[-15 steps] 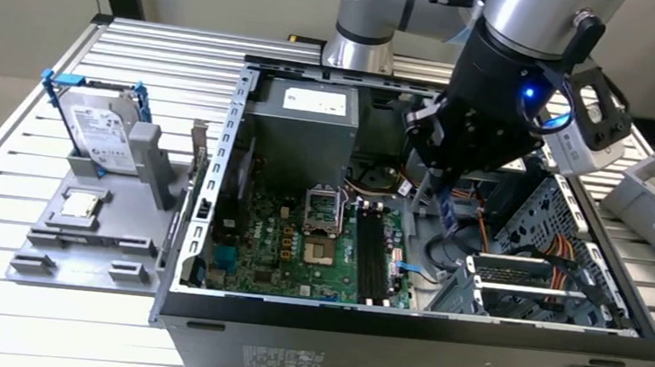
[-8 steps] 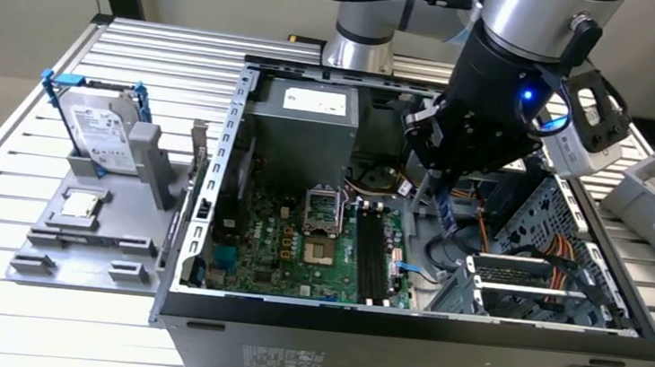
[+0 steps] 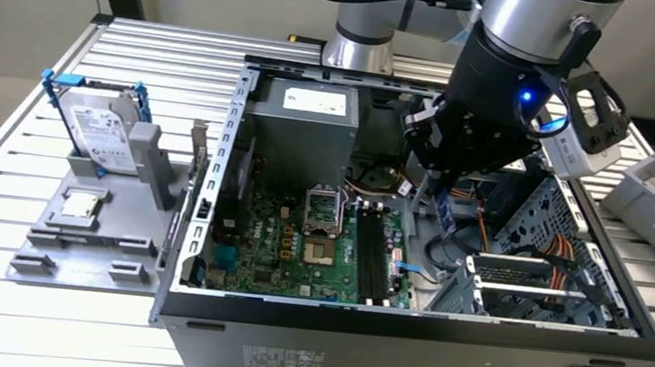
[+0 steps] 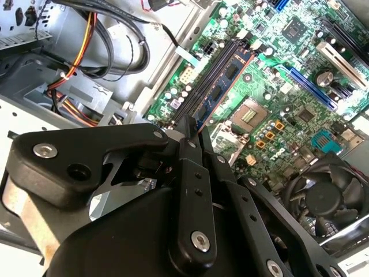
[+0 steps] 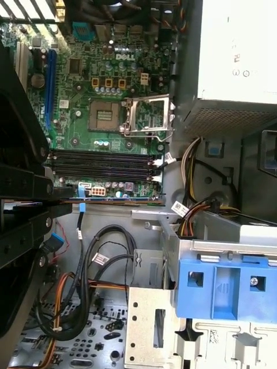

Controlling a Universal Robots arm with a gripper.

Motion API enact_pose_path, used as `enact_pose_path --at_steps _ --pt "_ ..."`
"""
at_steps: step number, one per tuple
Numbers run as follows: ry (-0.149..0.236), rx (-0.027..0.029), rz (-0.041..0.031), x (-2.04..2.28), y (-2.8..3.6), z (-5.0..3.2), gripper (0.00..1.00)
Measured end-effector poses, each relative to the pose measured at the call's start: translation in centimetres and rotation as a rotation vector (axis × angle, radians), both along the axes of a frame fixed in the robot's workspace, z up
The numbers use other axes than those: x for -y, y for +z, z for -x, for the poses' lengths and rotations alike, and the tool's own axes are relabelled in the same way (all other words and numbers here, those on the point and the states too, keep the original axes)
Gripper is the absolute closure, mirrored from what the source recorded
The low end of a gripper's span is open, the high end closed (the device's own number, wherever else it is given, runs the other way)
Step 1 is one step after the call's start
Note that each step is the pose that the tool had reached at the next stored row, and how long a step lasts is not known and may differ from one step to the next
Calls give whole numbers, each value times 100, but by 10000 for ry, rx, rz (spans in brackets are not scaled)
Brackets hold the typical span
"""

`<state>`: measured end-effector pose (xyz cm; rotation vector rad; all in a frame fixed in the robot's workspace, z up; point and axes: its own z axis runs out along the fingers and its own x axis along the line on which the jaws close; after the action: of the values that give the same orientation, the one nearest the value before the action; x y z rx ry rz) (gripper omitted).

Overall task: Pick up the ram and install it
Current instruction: 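Insert the ram into the slot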

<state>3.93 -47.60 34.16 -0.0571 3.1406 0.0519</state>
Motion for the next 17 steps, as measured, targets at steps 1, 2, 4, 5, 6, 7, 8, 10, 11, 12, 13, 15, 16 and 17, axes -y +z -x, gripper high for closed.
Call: enact_pose_path --at_steps 1,2,4,5,6,7,8,10,11,12,13,15,16,17 --pt "-1 0 -9 0 -1 0 100" --pt "-7 0 -27 0 -2 0 100" --pt "-28 0 -68 0 -3 0 100" --pt "-46 1 -78 -1 -3 0 100" --pt "-78 0 -85 -1 -4 0 100" --pt "-119 0 -90 -1 -5 0 100" --pt "-163 0 -90 0 -5 0 100" --pt "-232 0 -89 0 -6 0 100" --pt "-258 0 -89 0 -6 -1 100" --pt "-271 1 -88 0 -6 0 100" --pt "-272 1 -89 0 -6 0 100" --pt "-275 5 -95 0 -15 0 100" --pt "-275 9 -93 0 -20 0 100" --pt "-274 11 -91 0 -25 0 100"
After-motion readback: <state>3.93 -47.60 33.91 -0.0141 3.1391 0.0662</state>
